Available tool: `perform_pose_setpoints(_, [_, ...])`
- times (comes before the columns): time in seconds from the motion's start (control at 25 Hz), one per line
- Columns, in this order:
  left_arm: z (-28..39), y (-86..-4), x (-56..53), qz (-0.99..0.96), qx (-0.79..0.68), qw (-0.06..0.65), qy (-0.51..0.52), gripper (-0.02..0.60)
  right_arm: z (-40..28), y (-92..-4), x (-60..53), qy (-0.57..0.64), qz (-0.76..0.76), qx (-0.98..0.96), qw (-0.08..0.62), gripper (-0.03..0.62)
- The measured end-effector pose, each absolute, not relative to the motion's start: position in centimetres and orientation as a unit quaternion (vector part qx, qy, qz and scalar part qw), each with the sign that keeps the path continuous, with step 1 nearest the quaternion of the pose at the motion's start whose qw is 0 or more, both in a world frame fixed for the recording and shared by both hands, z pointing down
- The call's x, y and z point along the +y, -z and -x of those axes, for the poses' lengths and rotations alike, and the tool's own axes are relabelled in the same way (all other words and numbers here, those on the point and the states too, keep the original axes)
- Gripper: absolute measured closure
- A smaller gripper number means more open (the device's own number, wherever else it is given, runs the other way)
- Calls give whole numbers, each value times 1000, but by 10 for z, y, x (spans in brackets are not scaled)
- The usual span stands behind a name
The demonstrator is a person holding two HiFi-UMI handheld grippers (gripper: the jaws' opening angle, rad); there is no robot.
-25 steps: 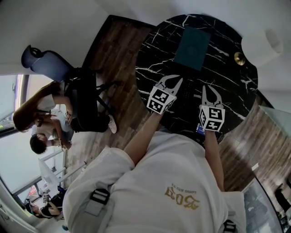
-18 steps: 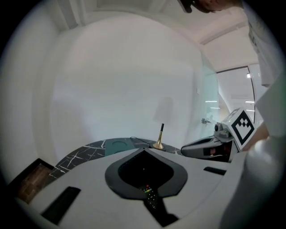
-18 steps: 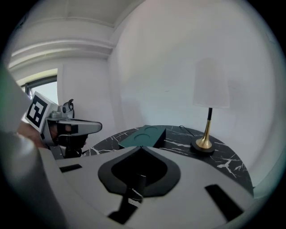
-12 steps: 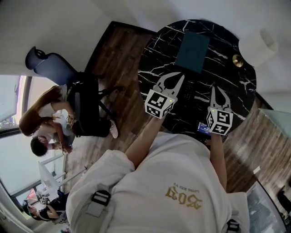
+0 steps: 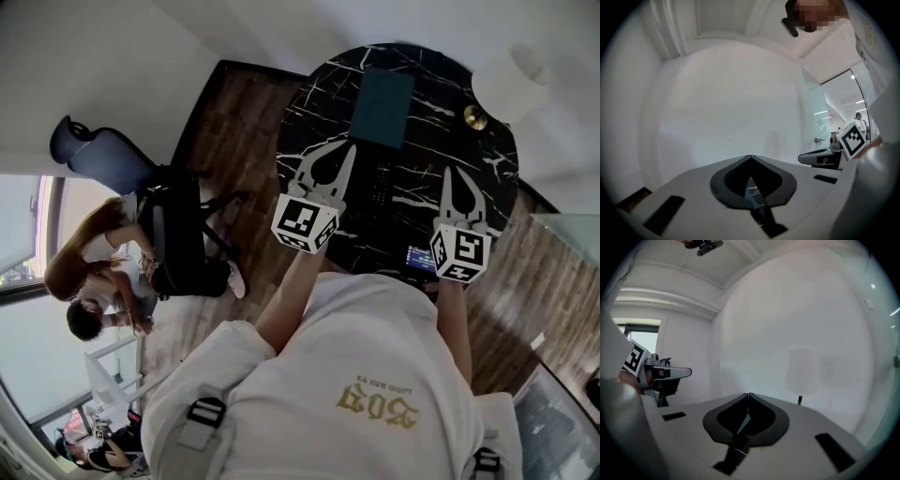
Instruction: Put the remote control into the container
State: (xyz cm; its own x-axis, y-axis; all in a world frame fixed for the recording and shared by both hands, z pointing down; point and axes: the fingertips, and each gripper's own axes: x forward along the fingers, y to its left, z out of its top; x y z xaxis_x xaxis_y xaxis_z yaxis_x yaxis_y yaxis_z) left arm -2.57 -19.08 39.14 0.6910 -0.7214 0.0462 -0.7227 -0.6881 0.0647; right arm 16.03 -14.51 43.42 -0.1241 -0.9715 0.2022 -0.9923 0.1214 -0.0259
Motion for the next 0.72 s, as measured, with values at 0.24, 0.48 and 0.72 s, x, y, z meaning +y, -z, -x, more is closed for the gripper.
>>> perform_pose_setpoints(0.24, [31,-362,-186,-916,-401,17,17,578,-159,-406,-137,-53,-660,-748,48,582])
perform_pose_setpoints(0.48, [28,-351,-177,-917,-398,-1,20,578,-150,-391,-130,-34,-652,-757,37,582])
perform_pose_setpoints(0.72, [18,-355,-171,-922,-387,0,13,578,-143,-386,-127,-24,-645,-762,47,582])
